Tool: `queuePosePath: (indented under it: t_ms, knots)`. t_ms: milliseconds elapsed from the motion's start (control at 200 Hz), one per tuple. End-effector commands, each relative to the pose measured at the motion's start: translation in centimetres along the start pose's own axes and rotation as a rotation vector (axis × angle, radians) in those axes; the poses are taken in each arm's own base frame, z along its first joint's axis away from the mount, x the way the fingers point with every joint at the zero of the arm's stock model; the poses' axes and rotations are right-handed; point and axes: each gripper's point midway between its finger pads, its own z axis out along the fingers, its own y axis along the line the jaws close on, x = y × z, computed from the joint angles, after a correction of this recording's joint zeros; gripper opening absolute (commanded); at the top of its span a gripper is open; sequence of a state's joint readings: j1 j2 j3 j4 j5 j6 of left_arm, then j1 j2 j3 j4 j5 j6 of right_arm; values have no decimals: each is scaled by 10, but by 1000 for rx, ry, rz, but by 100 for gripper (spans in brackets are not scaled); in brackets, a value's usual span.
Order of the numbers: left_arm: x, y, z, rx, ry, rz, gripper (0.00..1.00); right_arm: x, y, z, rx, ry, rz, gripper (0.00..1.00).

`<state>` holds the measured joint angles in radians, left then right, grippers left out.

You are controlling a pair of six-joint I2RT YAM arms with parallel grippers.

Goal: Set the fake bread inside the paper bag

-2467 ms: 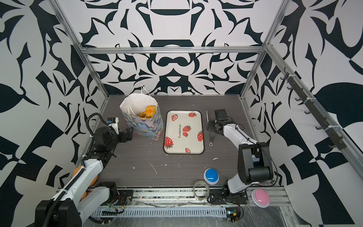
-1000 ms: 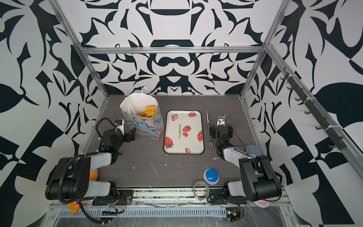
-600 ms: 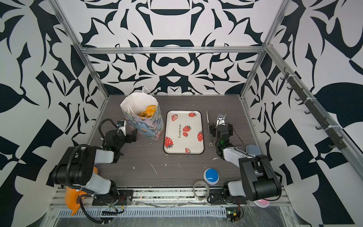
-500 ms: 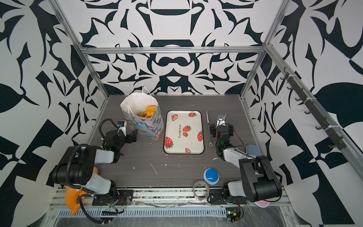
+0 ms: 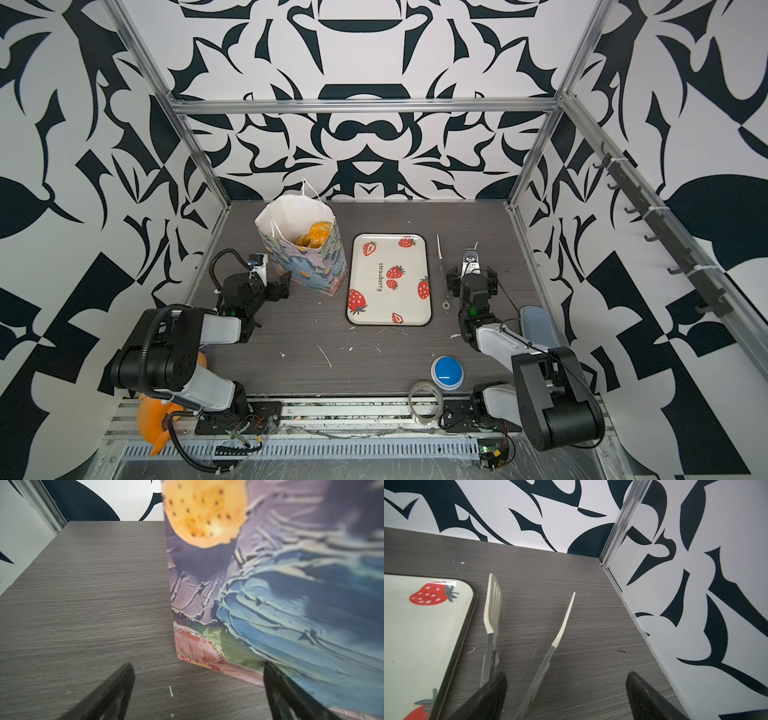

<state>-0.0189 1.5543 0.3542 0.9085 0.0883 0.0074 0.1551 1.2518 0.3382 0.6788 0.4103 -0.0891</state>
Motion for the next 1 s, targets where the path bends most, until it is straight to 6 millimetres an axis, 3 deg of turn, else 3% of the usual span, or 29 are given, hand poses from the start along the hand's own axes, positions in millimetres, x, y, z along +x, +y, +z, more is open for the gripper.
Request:
queuePosePath:
  t_ms: [0, 665, 820, 935, 995]
  knots:
    - [-7, 3, 3, -12, -14, -3, 99, 1, -5, -3, 28, -21, 18, 93]
    - [-8, 4, 3, -14, -18, -2, 99, 6, -7, 2, 52, -9, -9, 93]
    - [-8, 4, 3, -13, -18, -3, 99, 3, 7, 3, -37, 10, 41, 93]
    - [-7, 4, 3, -13, -17, -3, 99, -4, 32, 3, -168, -48, 42, 89]
    - [-8, 4, 3, -15, -18, -3, 99, -1, 32, 8, -157, -19, 39, 89]
